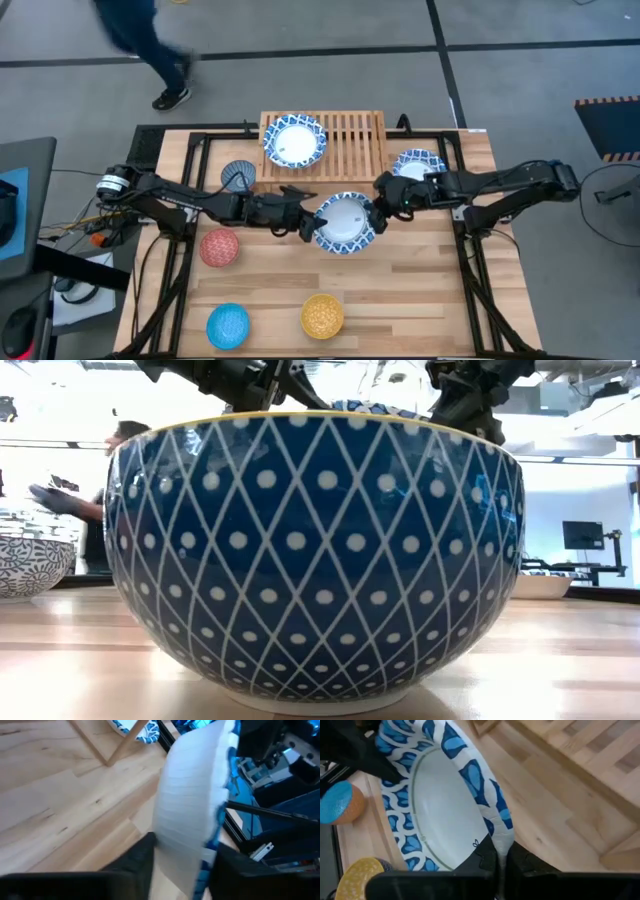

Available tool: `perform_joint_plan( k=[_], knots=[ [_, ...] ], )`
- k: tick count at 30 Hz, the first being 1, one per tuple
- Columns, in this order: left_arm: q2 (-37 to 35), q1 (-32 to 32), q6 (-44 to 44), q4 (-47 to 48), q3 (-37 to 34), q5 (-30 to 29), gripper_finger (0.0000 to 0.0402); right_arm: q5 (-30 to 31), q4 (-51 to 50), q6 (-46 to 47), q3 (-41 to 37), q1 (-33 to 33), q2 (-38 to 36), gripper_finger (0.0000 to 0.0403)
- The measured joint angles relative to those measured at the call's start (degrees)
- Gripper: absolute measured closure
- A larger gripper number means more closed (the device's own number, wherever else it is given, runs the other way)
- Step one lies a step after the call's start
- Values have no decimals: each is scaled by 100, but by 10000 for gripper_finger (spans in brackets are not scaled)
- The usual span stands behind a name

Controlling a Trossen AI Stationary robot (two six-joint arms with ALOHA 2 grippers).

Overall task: Place and stack bowls onto a shelf
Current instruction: Stack the white bowl on top of the stacked white bowls on the shelf

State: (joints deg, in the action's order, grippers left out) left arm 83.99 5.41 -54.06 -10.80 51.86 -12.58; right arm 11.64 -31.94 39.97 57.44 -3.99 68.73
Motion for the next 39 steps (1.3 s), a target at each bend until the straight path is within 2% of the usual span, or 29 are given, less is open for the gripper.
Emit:
perform_joint_plan(
  k=[3, 4, 7, 11, 15, 18, 21, 24, 27, 29, 33, 39],
  knots=[
    [1, -9, -8, 58, -3, 55, 369, -263, -3, 2, 17, 91, -7, 363],
    [1, -7, -35, 82, -11, 83, 383, -353, 6, 6, 34, 116, -7, 359],
    [-21, -44, -168, 78, -13, 245, 387, -568, 32, -10, 140, 114, -20, 333],
    [-207, -107, -237, 34, -13, 360, 392, -596, -131, -89, 492, 84, -66, 274],
    [-648, -188, -212, 45, -11, 418, 400, -546, -183, -250, 1100, 21, -197, 209],
    [-1144, -316, -91, 105, -11, 388, 400, -453, -80, -359, 1685, 24, -306, 177],
    [-1701, -544, 111, 369, -7, 18, 401, -208, 37, -576, 2178, 27, -340, 164],
    [-2273, -939, 333, 983, 0, -708, 401, 66, -65, -882, 2450, 28, -408, 164],
    [-2724, -1524, 517, 1610, 0, -1279, 401, 275, -234, -1050, 2501, 83, -433, 166],
    [-2914, -2000, 546, 2051, 0, -1380, 401, 331, -440, -1049, 2490, 152, -394, 167],
    [-2943, -2916, 498, 2526, 0, -466, 398, 352, -875, -998, 2495, 284, -218, 168],
    [-2565, -3747, 280, 2691, -2, 607, 370, 350, -1193, -726, 2493, 340, 85, 168]
  ],
)
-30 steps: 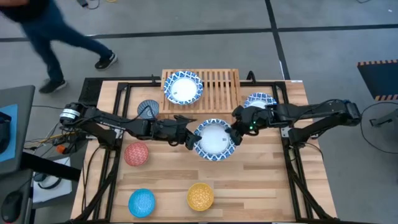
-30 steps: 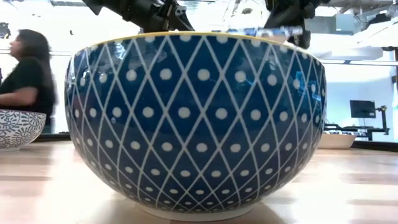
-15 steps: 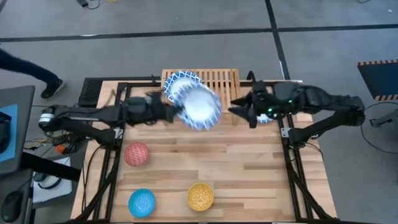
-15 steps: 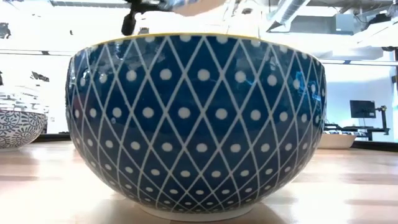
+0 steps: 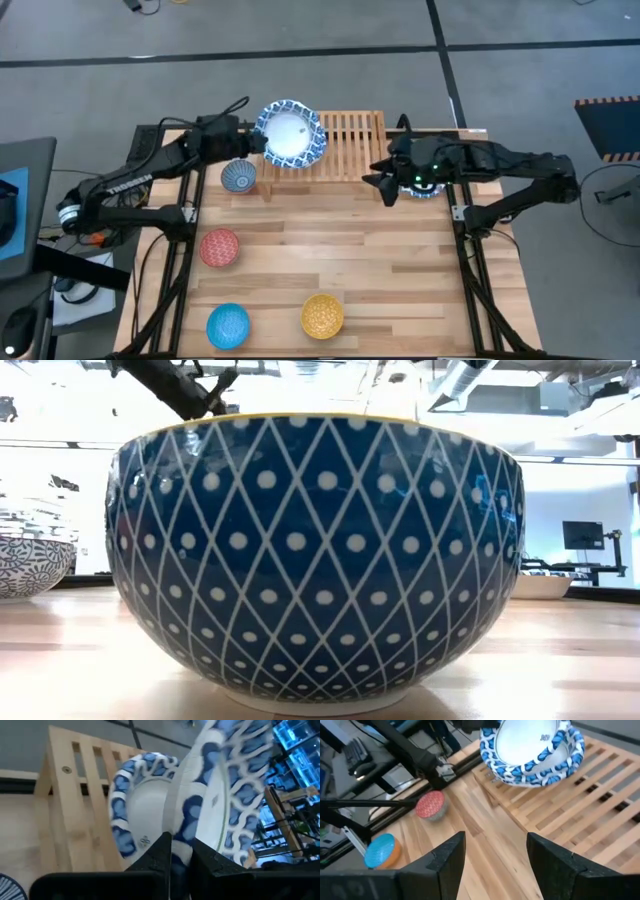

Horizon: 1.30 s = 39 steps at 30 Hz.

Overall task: Place and stack bowls onto a shelf
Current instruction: Stack the white bowl on top of the stacked white bowls on the shelf

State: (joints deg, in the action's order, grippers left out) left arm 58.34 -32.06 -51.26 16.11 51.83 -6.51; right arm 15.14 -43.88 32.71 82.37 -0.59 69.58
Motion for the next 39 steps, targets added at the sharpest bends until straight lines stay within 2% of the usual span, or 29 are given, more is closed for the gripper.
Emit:
perform_joint_plan(
  k=[3, 8, 14, 18, 22, 27, 32, 35, 39],
  knots=[
    [184, -252, 45, -70, 0, 410, 351, 0, -38, 69, -2, 1, 35, 168],
    [457, -321, 469, -53, 309, 531, 295, -1, -67, 87, -2, 63, 25, 168],
    [569, -342, 1357, 141, 954, 112, 209, 216, -968, 61, -9, 385, 67, 168],
    [577, -369, 1749, 851, 1243, -182, 175, 384, -2087, 160, -20, 557, 286, 168],
    [580, -318, 1805, 1374, 1250, -175, 167, 746, -2952, 47, -17, 604, 542, 168],
    [621, -50, 1777, 1625, 1249, -439, 172, 757, -3000, 150, -212, 738, 836, 168],
    [619, 515, 1720, 1623, 1250, -526, 182, 660, -2787, 242, -1296, 925, 832, 168],
    [606, 991, 1724, 1619, 1250, -824, 188, 447, -2246, 145, -2136, 1012, 653, 168],
    [601, 1510, 1759, 1612, 1250, -1202, 191, 628, -1409, -318, -3074, 892, 420, 168]
  ],
)
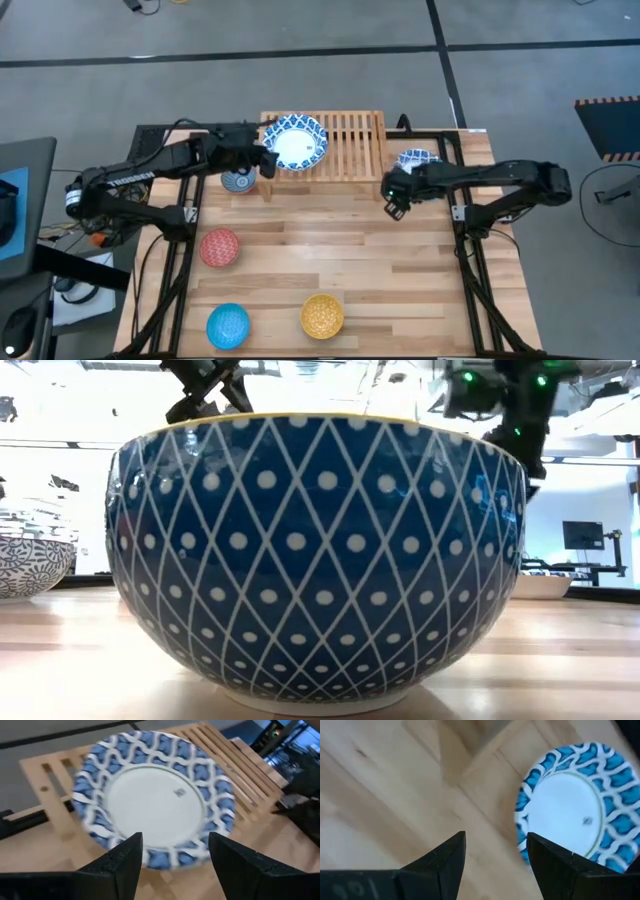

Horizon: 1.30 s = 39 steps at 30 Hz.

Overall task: Place and stack bowls onto a shelf
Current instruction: Stack the white bowl on top of the stacked white bowls on the shelf

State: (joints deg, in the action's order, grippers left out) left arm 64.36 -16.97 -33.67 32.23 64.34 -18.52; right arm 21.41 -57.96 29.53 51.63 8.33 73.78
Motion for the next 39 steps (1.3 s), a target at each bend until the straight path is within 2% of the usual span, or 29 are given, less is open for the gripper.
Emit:
perform_joint_plan(
  k=[5, 7, 10, 14, 21, 29, 34, 39],
  knots=[
    [0, 439, 5, 0, 0, -215, 192, 1160, 385, -132, -1023, -479, -495, 168],
    [0, 568, 4, 0, 0, -335, 192, 1313, 624, -107, -1401, -601, -608, 168],
    [0, 707, 43, 4, 0, -528, 192, 1232, 1126, -433, -1541, -567, -667, 168],
    [15, 764, 18, 9, 0, -851, 192, 1267, 1105, -428, -1494, -144, -368, 168],
    [15, 763, 45, 1, 0, -918, 192, 493, 1558, -1068, -1630, 360, 103, 168],
    [15, 764, -44, 2, 0, -865, 192, 576, 1690, -1202, -1636, 687, 716, 171],
    [15, 766, -258, 2, 0, -710, 192, 587, 1708, -1178, -1627, 757, 890, 212],
    [15, 773, -301, 2, -2, -575, 192, 405, 1636, -973, -1643, 678, 849, 309]
  ],
)
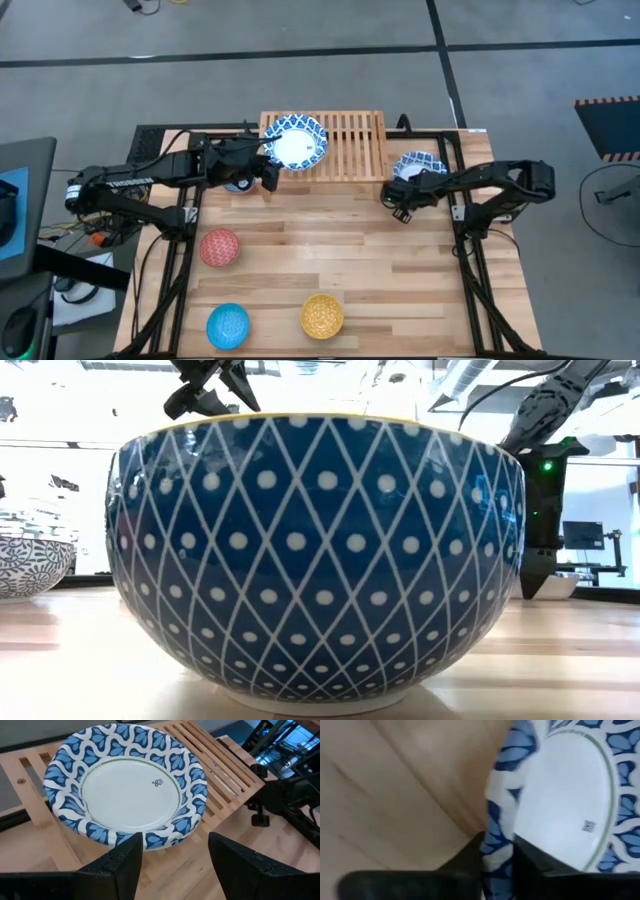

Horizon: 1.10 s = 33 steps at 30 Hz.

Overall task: Place and stack bowls onto a shelf
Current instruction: Stack the white bowl on top of the stacked white bowls on the shelf

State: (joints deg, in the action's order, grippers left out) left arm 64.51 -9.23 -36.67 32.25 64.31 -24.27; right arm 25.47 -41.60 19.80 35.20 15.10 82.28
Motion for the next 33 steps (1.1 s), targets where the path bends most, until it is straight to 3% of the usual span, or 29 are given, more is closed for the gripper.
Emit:
perform_joint_plan(
  k=[4, 10, 14, 19, 23, 29, 33],
  knots=[
    [0, 0, -20, -13, 0, 73, 192, -438, -134, 141, 27, -226, -180, 381],
    [0, 5, -167, -32, 0, 485, 192, -1519, -608, 264, 456, -860, -505, 366],
    [0, 72, -218, -29, 0, 591, 192, -1695, -1184, 161, 989, -1398, -671, 375],
    [0, 252, -605, -70, 0, 605, 192, -1871, -1383, -818, 1716, -2123, -854, 382],
    [0, 389, -672, -281, 0, 718, 192, -1765, -1326, -1815, 2397, -2587, -878, 378],
    [-1, 473, -716, -570, 0, 909, 192, -770, -973, -3767, 3100, -3064, -885, 378],
    [0, 472, -755, -636, 0, 903, 192, -279, -670, -4208, 3258, -3058, -885, 381]
  ],
)
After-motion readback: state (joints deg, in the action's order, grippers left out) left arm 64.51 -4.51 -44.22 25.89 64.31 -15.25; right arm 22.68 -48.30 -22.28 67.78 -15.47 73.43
